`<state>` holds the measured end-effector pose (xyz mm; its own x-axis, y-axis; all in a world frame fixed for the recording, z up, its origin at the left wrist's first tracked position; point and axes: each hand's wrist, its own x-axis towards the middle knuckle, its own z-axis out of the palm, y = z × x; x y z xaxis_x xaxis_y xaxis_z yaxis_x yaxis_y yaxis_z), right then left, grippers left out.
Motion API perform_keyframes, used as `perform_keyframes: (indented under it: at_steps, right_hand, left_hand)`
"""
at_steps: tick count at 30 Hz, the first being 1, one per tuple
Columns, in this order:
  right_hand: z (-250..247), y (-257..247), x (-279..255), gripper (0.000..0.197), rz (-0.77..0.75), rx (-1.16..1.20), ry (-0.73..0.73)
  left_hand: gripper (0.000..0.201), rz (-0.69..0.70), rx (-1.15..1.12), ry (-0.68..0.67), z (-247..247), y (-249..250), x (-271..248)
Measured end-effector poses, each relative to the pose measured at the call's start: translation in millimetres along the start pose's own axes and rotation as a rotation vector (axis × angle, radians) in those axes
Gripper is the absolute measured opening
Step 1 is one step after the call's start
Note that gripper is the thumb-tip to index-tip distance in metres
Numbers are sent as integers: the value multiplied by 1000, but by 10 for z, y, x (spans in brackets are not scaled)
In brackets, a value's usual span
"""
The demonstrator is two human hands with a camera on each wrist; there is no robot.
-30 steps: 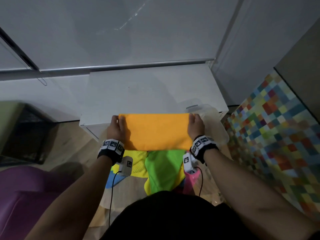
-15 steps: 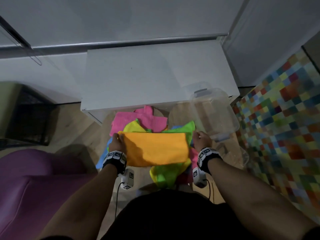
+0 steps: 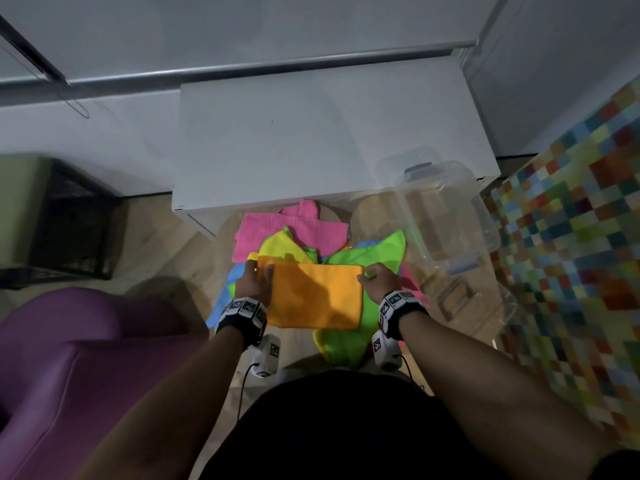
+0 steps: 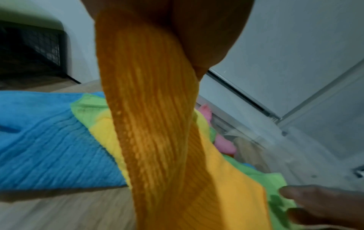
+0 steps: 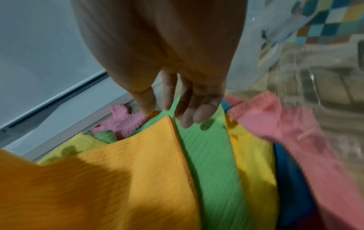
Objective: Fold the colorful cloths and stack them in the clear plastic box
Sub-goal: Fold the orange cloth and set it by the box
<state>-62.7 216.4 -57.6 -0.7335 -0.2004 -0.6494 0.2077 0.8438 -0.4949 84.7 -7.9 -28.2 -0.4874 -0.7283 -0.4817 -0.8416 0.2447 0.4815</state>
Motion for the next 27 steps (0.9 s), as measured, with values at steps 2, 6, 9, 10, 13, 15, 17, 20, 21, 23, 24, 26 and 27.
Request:
perform_keyframes:
  at_steps: [2, 6, 9, 10, 13, 15, 17, 20, 21, 23, 24, 26, 27]
  right_hand:
    - [52, 7, 31, 43, 37, 20, 58]
    - [166, 45, 135, 43, 121, 154, 108]
    - [253, 39, 193, 38, 117, 222, 95]
    - [269, 27, 207, 37, 119, 232, 86]
    - [282, -34, 207, 35, 88, 235, 53]
    - [261, -77, 173, 32, 72, 279, 45]
    - [229, -118, 159, 31, 63, 372, 28]
    - [173, -167, 30, 37, 42, 515, -23]
    - [162, -167, 36, 35, 40, 550, -30]
    - [146, -182, -21, 28, 44, 635, -58]
    - [99, -214, -77, 27, 45, 686, -66]
    - [-20, -269, -142, 21, 49, 768, -86]
    - [-84, -293, -166, 20, 44, 799, -102]
  left_hand:
    - [45, 20, -35, -9, 37, 22, -21]
    - [42, 26, -47, -9, 71, -27, 11]
    - [37, 52, -57, 19, 12, -60, 27]
    - [35, 59, -64, 28, -18, -67, 24]
    - [33, 60, -69, 27, -94, -86, 7]
    - [35, 43, -95, 7, -110, -54, -1]
    - [34, 52, -111, -19, -85, 42, -1]
    - [30, 105, -152, -79, 9, 223, -54]
    - [28, 123, -161, -103, 66, 291, -60]
    - [24, 162, -198, -163, 192, 386, -105]
    - [25, 192, -218, -194, 233, 459, -152]
    - [29, 243, -217, -237, 314, 609, -224]
    - [29, 263, -208, -246, 349, 676, -254]
